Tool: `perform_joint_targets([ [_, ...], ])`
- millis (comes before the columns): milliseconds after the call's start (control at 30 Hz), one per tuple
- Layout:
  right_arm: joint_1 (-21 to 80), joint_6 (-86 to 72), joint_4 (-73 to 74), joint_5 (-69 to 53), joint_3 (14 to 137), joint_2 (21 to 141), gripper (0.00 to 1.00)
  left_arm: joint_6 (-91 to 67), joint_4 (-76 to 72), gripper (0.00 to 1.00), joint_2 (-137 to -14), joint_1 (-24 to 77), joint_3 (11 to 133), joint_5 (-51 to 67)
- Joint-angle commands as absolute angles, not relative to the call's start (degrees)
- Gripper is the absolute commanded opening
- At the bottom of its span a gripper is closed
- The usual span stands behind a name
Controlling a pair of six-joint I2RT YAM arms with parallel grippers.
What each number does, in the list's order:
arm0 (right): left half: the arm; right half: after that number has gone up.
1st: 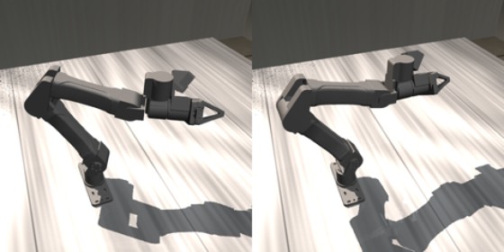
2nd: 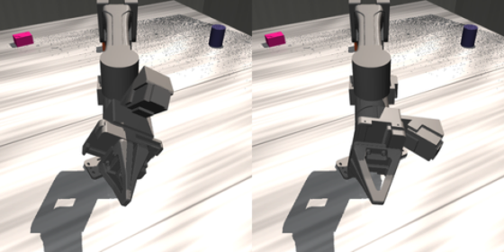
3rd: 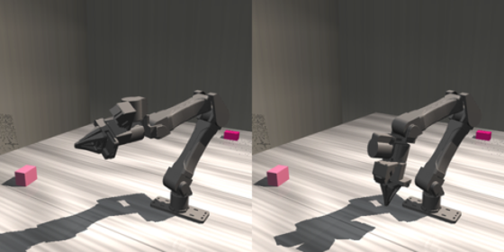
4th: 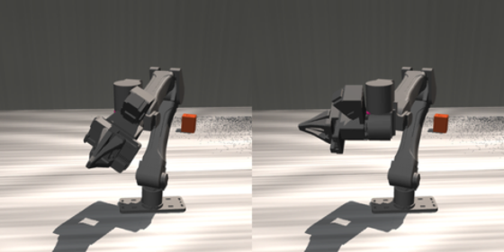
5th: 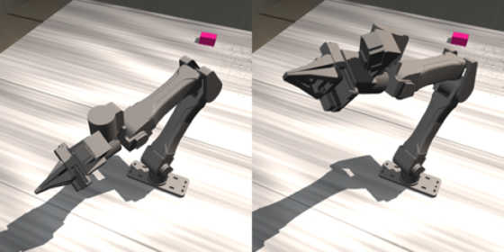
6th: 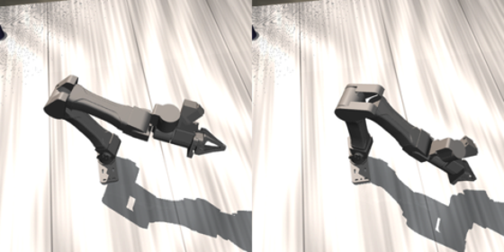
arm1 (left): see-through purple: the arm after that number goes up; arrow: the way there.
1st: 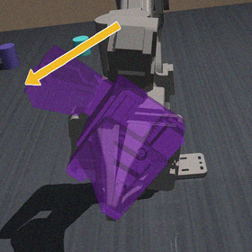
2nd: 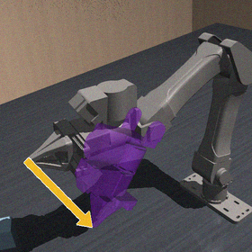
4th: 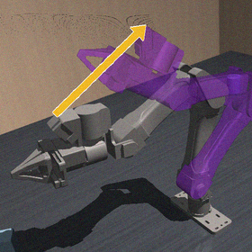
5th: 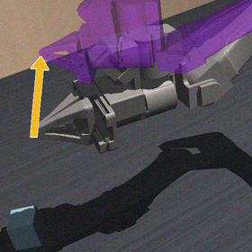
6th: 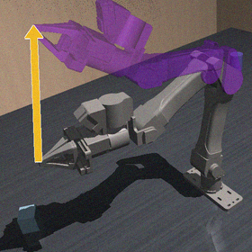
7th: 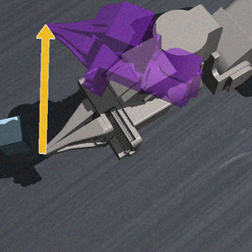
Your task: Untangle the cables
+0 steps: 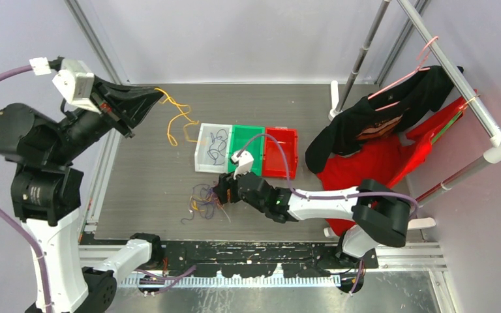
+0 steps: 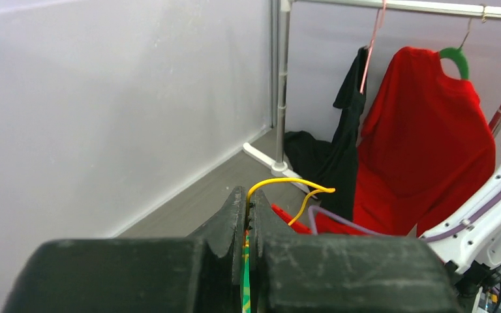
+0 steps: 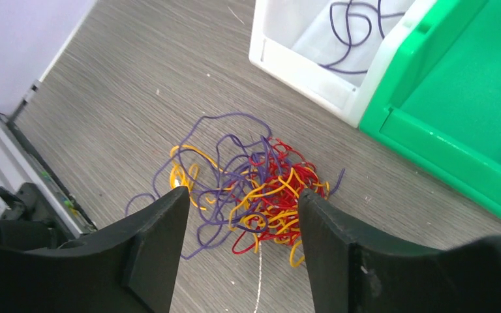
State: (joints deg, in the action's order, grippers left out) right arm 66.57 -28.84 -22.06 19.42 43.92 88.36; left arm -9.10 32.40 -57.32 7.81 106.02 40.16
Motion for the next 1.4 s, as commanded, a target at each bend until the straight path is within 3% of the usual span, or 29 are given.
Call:
perform_joint_targets([
  [0,65.08,-29.76,-21.99,20.97,44.86,82.24,0.69,-8.21,29.90,0.00,-58.57,7.62,102.44,39.01],
  [300,54.23,-32.03,-3.78,21.35,52.99,79.15,0.78,-6.19,29.82,0.00,-62.41,7.73,92.57,39.06],
  [767,45.97,-32.98,0.72,22.46,55.45,82.21,0.77,-2.68,28.80,0.00,-71.10,10.55,90.76,39.16],
  [1133,43.19,-31.80,6.97,22.32,57.59,88.44,0.70,-3.25,29.13,0.00,-70.81,12.83,91.80,38.95],
  [1367,43.73,-34.97,2.80,18.67,59.60,94.30,0.50,-3.18,30.15,0.00,-69.78,12.83,94.30,38.21],
])
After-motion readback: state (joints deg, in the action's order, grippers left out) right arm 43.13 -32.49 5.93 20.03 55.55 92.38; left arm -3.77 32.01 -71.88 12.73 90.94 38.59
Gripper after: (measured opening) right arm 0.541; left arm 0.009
